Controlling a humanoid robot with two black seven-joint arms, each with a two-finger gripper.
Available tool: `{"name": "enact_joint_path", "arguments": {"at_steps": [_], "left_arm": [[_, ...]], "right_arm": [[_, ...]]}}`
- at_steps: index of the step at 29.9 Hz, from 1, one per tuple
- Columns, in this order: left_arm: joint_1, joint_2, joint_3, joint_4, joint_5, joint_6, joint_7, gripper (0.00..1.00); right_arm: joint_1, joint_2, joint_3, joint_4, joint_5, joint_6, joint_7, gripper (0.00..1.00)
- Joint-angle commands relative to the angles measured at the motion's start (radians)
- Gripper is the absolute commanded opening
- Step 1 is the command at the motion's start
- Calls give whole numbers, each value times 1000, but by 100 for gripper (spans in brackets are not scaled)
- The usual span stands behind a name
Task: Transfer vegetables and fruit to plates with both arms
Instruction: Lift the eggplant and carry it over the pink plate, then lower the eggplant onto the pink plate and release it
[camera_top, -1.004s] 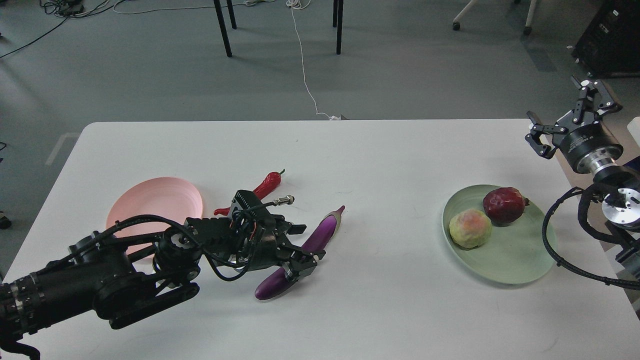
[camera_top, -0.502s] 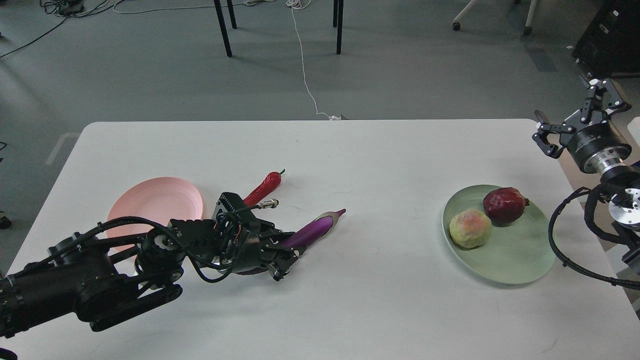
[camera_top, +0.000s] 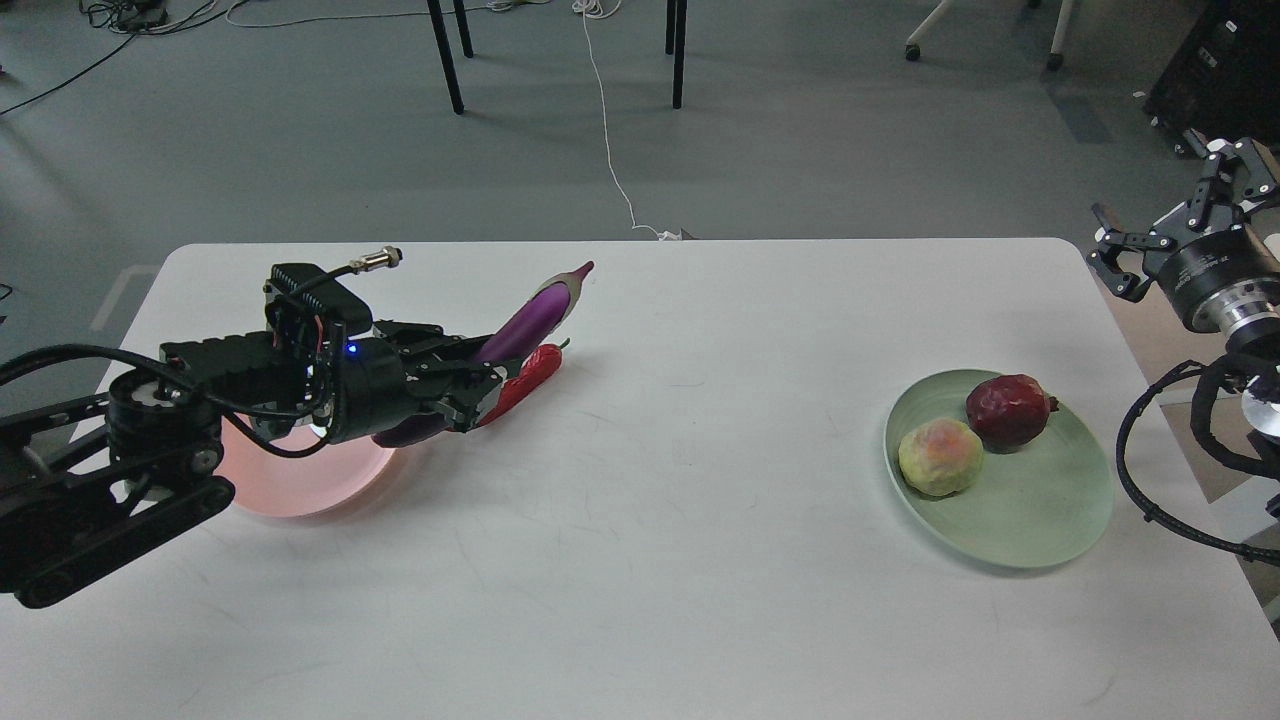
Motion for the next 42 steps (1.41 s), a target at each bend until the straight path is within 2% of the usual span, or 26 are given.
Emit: {"name": "enact_joint_path", "arguments": {"at_steps": [1, 8, 12, 17, 22, 23, 26, 28, 31, 36, 38, 42], "left_arm": [[0, 57, 1, 35, -47, 1, -18, 9], [9, 136, 7, 153, -107, 3, -32, 9], [29, 140, 30, 253, -95, 3, -62, 9], [64, 198, 69, 254, -98, 3, -79, 9], [84, 198, 105, 244, -100, 30, -76, 10], [86, 193, 107, 244, -101, 39, -70, 12], [90, 163, 109, 245, -98, 47, -66, 28], [90, 144, 109, 247, -98, 47, -63, 33], [89, 137, 107, 248, -104, 50, -66, 48], [75, 138, 107, 248, -104, 52, -76, 56], [67, 138, 101, 248, -104, 53, -75, 65], [-9, 121, 105, 238, -101, 49, -72, 72]], "right_arm": [[1, 4, 0, 0, 0, 0, 2, 99], [1, 14, -2, 1, -2, 0, 2, 99], [2, 15, -3, 1, -2, 0, 2, 99], [4, 15, -3, 3, -2, 0, 2, 99], [5, 15, -3, 3, -2, 0, 2, 99], [9, 15, -3, 3, -2, 0, 2, 99], [9, 15, -6, 3, -2, 0, 2, 99], [9, 12, -6, 3, -2, 0, 2, 99], [7, 6, -6, 3, -2, 0, 2, 99], [7, 3, -8, 3, -2, 0, 2, 99], [7, 3, -8, 3, -2, 0, 2, 99], [9, 4, -8, 3, -2, 0, 2, 99]]}}
